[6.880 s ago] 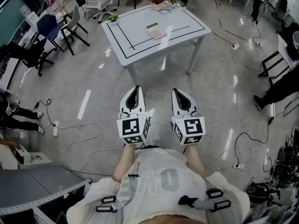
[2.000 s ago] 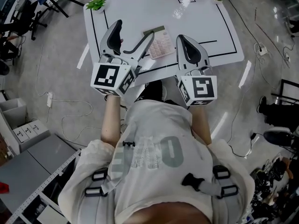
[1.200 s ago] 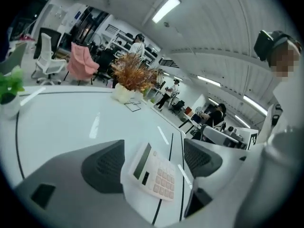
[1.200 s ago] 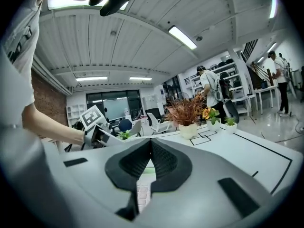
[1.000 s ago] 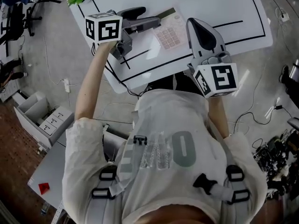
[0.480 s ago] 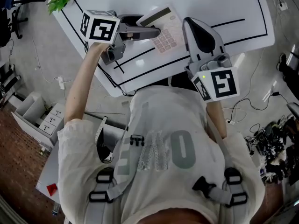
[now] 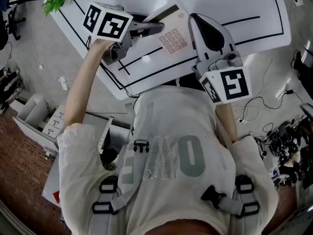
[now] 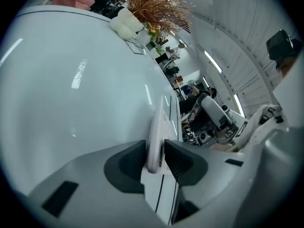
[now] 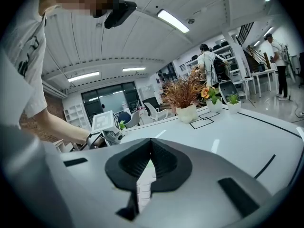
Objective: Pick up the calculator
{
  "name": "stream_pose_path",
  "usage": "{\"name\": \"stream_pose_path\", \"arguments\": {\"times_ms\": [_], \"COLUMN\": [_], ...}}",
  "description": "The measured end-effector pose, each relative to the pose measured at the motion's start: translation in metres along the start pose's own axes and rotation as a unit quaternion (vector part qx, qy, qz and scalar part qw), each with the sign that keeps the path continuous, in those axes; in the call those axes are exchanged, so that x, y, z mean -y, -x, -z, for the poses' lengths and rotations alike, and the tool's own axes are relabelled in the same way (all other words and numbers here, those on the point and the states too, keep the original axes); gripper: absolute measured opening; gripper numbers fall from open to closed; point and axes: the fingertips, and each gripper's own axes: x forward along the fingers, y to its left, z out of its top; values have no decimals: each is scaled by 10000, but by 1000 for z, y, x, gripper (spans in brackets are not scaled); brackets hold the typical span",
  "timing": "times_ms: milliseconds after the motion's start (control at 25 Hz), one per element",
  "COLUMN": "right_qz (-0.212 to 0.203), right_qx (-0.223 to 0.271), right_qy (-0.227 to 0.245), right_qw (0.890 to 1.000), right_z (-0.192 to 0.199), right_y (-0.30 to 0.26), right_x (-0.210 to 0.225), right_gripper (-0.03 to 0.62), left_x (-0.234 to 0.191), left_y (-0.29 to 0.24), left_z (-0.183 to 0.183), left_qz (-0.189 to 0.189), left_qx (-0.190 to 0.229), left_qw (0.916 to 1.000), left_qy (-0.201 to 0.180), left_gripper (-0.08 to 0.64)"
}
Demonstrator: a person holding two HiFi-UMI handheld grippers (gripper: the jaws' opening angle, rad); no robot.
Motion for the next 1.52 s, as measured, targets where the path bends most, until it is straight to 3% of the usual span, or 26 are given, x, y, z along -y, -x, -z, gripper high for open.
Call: {"name": "stream_pose_path", "arguments": {"times_ms": [320,520,880,1080,1320,1440,1520], "right_qz": [50,43,11,-46,-58,-74,-93], "right_qx": [-58,-25,62,176,421,610,745], "right_qy": [2,70,181,268,454,610,722], "right_qw": [10000,10000,9998,9995,9981,9962,9946], "right_z": [1,-5,-13,-24,-41,-58,-70], "right_y": [7,-1,3,14,31,38,43], "right_x": [10,17,11,-5,-15,-18,-23], "right_gripper": [6,6,6,6,6,6,6], "left_x": [9,9,16,26,45,59,71], "left_y": [-8,-14,-12,1,29,53,73], "left_z": [-5,-7,-16,-25,-59,-83,-97], "left_qz": [59,220,-48,-355,-685,-855,-1063], "left_qx": [-25,123,304,759,1867,2497,2934], "left_qw": [9999,9995,9995,9964,9797,9639,9488], "left_qy": [-78,202,-37,-83,-256,-348,-500], "left_gripper": [120,103,100,100,100,100,100]}}
